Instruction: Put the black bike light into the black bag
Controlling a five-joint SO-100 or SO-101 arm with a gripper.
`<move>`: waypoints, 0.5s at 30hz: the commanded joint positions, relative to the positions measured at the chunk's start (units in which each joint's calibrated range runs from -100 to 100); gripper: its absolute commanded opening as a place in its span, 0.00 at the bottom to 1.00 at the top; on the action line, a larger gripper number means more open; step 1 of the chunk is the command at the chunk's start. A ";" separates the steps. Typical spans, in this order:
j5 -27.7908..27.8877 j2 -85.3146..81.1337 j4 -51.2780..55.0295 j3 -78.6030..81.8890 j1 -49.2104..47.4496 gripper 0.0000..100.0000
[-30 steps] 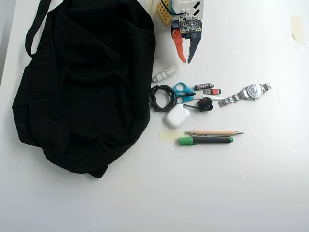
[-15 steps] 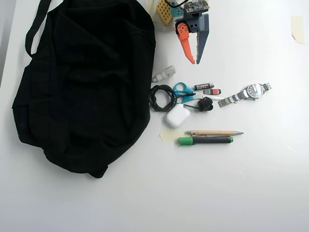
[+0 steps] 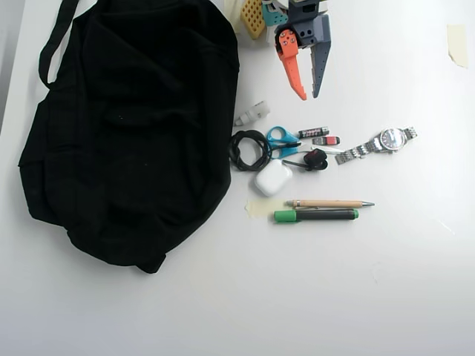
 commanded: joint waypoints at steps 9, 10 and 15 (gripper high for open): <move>2.86 40.35 -0.50 -32.66 0.03 0.07; 2.91 45.24 -0.50 -35.89 -0.05 0.07; 4.54 55.53 -0.50 -41.64 -1.39 0.07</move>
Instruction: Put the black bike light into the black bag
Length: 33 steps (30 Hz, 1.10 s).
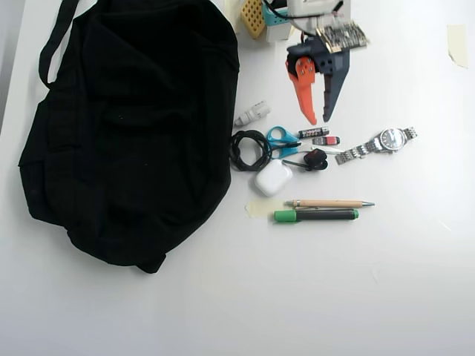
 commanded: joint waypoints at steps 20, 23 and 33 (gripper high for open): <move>1.90 28.07 9.07 -20.96 -0.80 0.25; 2.47 28.48 9.41 -20.96 -0.57 0.30; 3.84 29.98 7.17 -20.78 -1.24 0.36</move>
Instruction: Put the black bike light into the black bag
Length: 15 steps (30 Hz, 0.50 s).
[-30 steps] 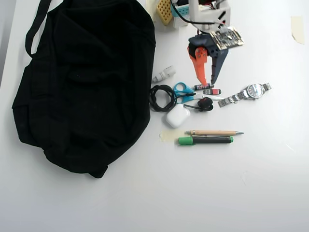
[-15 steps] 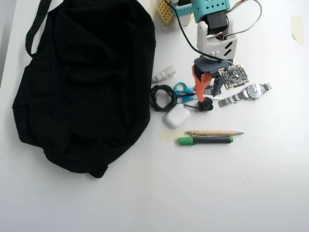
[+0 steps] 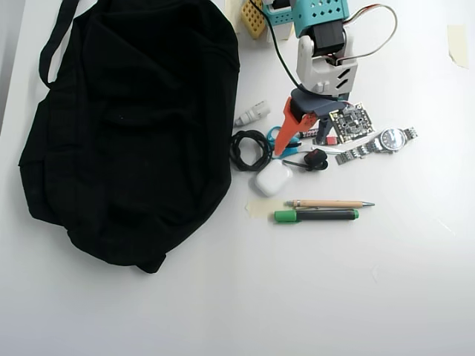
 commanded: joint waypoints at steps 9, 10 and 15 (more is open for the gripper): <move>-2.29 3.86 -7.46 -2.88 -6.56 0.34; -2.56 3.86 -7.72 -2.88 -7.01 0.33; -2.71 3.86 -7.72 -3.06 -7.83 0.32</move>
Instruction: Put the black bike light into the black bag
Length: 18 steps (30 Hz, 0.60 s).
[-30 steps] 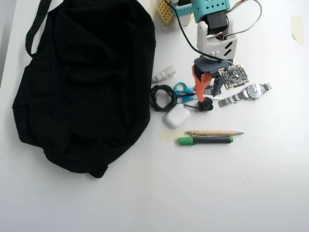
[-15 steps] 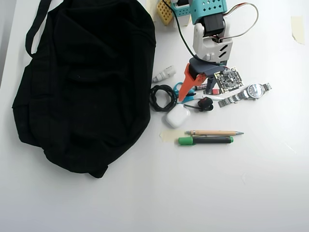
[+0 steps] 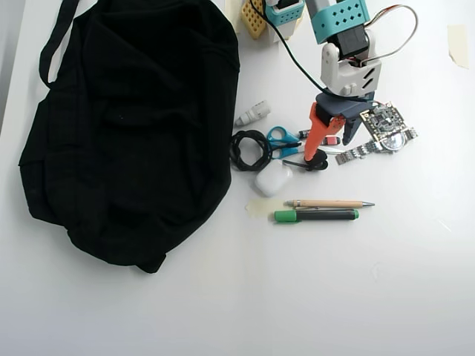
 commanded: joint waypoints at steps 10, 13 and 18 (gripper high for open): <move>-0.17 2.42 -0.82 -1.26 2.04 0.42; -0.17 2.42 -0.82 -1.18 2.12 0.42; -0.17 3.50 -1.33 -1.18 1.52 0.42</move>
